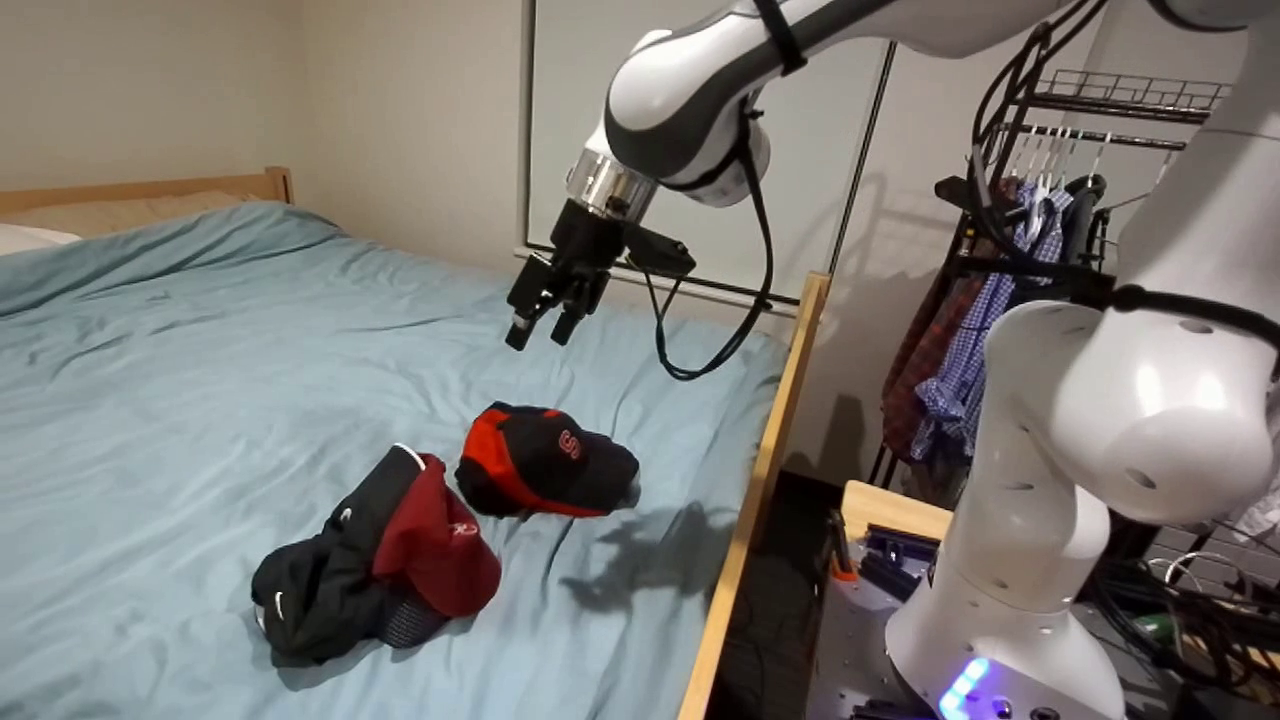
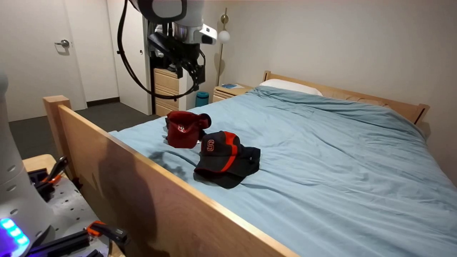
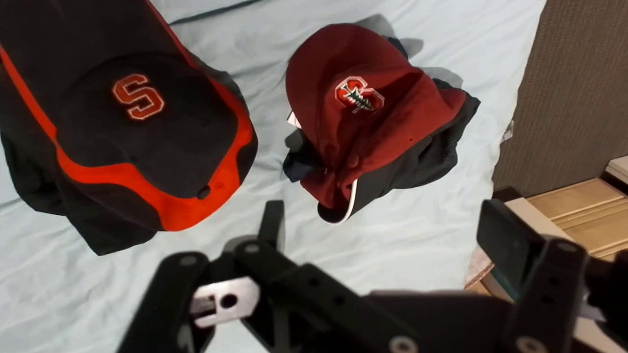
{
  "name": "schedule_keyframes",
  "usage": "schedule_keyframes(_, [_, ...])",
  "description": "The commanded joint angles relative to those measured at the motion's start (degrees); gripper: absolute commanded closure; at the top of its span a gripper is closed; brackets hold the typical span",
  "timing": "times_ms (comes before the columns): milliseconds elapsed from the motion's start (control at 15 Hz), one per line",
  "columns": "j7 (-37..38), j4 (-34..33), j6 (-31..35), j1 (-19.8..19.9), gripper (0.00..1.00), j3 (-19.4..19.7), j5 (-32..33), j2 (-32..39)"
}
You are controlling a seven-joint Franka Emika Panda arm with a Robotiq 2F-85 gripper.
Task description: Separate the caps on the left from each other
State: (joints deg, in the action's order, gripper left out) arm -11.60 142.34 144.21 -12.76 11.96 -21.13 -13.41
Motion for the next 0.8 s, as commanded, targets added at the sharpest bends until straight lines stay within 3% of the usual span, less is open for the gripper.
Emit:
schedule_keyframes(0, [-0.8, -0.45, -0.52, 3.05, 0.0, -2.89, -1.01, 0.38])
schedule_keyframes(200, [-3.24, -0.78, 0.34, 2.2, 0.0, -3.27, -6.44, 2.62])
schedule_keyframes(400, [-11.06, -1.98, 3.22, -4.53, 0.0, 0.12, -21.31, 7.07])
schedule_keyframes(467, [-13.97, -2.78, 3.43, -4.99, 0.0, -0.46, -26.22, 9.1])
schedule_keyframes(533, [-16.58, -3.89, 3.27, -2.05, 0.0, -4.49, -30.85, 11.24])
schedule_keyframes(733, [-17.82, -7.28, 2.12, 0.55, 0.0, -8.88, -35.59, 17.62])
